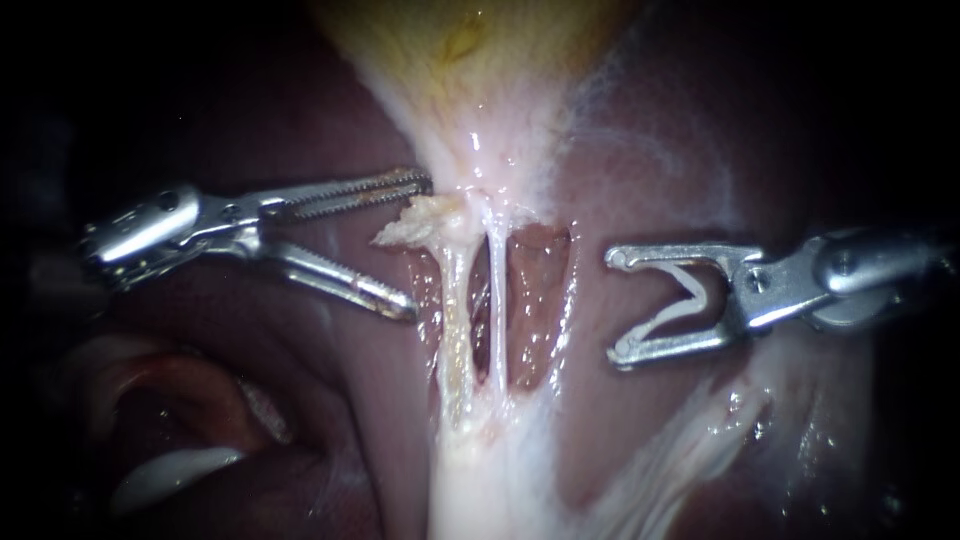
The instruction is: Grabbing gallbladder
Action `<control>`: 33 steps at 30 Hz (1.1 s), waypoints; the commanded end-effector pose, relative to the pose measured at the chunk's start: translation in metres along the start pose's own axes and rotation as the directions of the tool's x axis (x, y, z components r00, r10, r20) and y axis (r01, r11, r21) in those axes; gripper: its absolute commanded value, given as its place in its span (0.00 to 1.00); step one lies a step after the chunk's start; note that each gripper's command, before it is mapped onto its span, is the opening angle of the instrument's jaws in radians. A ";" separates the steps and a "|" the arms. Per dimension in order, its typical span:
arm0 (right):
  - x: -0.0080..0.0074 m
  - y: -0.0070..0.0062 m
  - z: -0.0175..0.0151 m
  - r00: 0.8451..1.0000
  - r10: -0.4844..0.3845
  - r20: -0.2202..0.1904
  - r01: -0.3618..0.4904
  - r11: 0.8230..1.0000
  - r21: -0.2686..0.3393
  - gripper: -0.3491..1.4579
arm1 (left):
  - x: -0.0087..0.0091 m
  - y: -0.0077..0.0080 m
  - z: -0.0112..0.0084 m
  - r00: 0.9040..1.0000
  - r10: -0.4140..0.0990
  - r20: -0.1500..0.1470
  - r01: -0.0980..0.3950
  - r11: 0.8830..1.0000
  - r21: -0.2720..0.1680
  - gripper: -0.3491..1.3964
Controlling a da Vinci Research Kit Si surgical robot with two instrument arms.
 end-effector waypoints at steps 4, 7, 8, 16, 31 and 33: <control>0.0000 0.0000 0.0000 1.000 0.000 0.000 0.000 1.000 0.000 0.47 | 0.0004 0.0005 -0.0002 1.000 0.002 -0.014 -0.002 1.000 -0.008 0.52; 0.0000 0.0000 0.0000 1.000 0.000 0.000 0.000 1.000 0.000 0.47 | 0.0009 0.0007 -0.0004 1.000 0.004 -0.024 -0.004 1.000 -0.013 0.43; 0.0000 0.0000 0.0000 1.000 0.000 0.000 0.000 1.000 0.000 0.47 | 0.0010 0.0007 -0.0005 1.000 0.005 -0.025 -0.005 1.000 -0.012 0.38; 0.0001 -0.0001 0.0000 1.000 0.000 0.000 0.000 1.000 0.000 0.47 | 0.0012 0.0006 -0.0013 0.999 -0.001 -0.044 0.000 1.000 -0.022 0.00; 0.0001 -0.0002 0.0000 1.000 0.000 0.000 0.000 1.000 0.001 0.47 | -0.0016 -0.0014 -0.0037 0.995 -0.087 -0.047 0.085 0.996 -0.026 0.00; 0.0001 -0.0002 0.0000 1.000 0.000 0.000 0.000 1.000 0.001 0.47 | -0.0026 -0.0018 -0.0041 0.995 -0.092 -0.047 0.091 0.996 -0.025 0.00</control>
